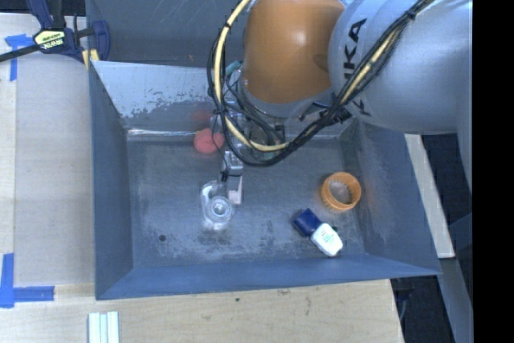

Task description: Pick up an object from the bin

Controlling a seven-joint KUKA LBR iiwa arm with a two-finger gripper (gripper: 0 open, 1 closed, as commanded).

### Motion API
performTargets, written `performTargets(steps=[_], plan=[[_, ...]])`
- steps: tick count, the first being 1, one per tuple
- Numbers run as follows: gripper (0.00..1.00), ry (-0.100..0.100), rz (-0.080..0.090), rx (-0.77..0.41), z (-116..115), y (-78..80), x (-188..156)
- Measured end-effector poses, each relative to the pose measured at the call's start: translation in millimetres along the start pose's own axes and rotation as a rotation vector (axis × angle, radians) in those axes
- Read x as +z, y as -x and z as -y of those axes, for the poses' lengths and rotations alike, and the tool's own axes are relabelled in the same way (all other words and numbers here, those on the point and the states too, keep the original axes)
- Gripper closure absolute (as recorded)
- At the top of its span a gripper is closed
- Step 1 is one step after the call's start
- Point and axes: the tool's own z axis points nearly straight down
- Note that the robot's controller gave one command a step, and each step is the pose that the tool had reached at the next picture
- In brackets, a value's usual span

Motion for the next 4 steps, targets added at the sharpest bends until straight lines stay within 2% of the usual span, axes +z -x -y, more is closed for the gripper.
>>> performTargets(steps=[1, 2, 3, 4], plan=[[0.00, 0.001, 0.009, 0.003, 1, 1.6, -5], [0.00, 0.000, 0.008, -0.230, 24, 9.0, 69], [0.00, 0.000, 0.012, -0.302, 39, 14.7, 63], [0.00, -0.001, 0.014, -0.517, 24, 22.6, 77]])
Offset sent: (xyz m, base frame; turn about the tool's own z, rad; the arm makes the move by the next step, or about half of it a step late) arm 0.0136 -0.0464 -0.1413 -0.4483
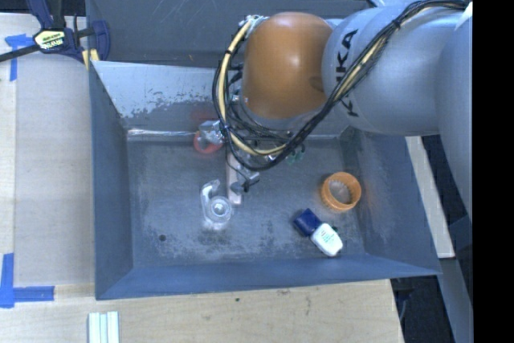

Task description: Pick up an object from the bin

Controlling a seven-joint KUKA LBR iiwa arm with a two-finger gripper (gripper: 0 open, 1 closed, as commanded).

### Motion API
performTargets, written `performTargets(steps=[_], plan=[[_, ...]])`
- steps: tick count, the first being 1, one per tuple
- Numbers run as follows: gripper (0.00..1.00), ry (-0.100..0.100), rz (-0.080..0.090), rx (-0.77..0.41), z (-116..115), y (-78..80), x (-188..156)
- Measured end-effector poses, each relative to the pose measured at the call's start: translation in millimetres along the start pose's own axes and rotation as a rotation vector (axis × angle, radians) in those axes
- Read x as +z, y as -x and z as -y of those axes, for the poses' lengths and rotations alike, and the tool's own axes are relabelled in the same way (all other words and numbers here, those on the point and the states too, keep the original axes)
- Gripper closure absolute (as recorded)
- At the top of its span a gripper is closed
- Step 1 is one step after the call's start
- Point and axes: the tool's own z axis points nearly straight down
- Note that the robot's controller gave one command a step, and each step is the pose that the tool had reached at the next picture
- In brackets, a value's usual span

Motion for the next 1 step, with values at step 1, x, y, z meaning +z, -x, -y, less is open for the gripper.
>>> performTargets(steps=[1], plan=[[0.00, -0.001, 0.000, -0.369, 26.4, -2.5, 59.0]])
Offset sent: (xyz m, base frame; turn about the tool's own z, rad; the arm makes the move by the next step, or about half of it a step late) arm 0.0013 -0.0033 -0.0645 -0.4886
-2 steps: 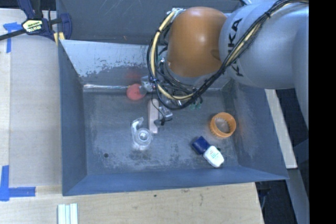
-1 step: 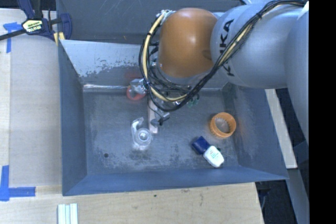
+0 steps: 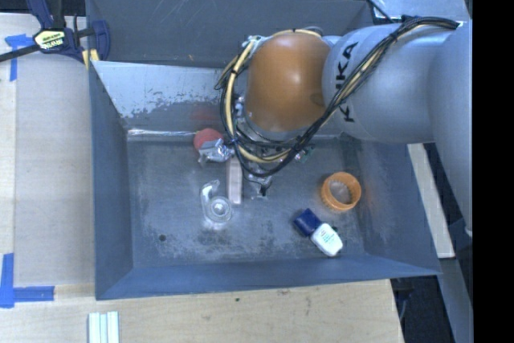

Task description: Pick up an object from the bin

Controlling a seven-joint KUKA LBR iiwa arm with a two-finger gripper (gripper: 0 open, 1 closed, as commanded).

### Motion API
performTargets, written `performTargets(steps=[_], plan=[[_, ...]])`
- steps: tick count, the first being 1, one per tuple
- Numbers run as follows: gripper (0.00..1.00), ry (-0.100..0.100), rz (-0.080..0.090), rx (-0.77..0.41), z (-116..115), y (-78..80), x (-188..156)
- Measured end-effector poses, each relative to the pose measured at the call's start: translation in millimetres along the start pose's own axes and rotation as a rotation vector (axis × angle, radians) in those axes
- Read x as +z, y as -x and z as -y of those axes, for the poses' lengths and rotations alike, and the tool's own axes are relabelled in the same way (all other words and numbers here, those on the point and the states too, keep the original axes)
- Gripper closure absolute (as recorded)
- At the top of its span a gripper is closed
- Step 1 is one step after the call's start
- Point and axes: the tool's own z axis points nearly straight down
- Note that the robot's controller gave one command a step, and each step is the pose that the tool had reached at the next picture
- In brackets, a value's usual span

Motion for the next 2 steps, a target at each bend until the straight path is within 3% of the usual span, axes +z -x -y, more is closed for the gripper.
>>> performTargets(steps=[1, 2], plan=[[1.00, -0.003, 0.005, -0.115, -18.9, 11.2, 2.7], [1.00, -0.003, 0.005, -0.114, -18.9, 11.2, 2.7]])
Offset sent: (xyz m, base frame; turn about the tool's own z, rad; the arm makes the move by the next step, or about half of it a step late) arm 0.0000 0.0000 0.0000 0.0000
